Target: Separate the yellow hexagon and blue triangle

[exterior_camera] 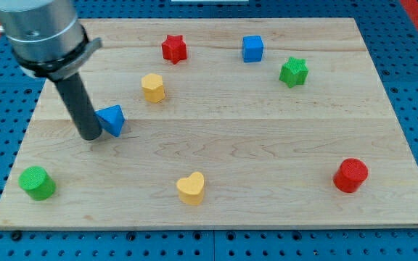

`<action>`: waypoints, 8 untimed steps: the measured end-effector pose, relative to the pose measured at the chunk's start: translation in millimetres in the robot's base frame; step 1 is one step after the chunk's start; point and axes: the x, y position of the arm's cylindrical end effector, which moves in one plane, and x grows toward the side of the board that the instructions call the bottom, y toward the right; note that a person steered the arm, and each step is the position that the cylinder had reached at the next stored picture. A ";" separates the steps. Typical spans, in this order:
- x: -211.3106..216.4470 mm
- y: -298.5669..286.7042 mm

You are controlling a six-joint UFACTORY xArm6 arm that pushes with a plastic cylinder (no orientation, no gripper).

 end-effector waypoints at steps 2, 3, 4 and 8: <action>-46.4 118.2; -28.8 164.2; -41.2 228.3; -100.3 66.1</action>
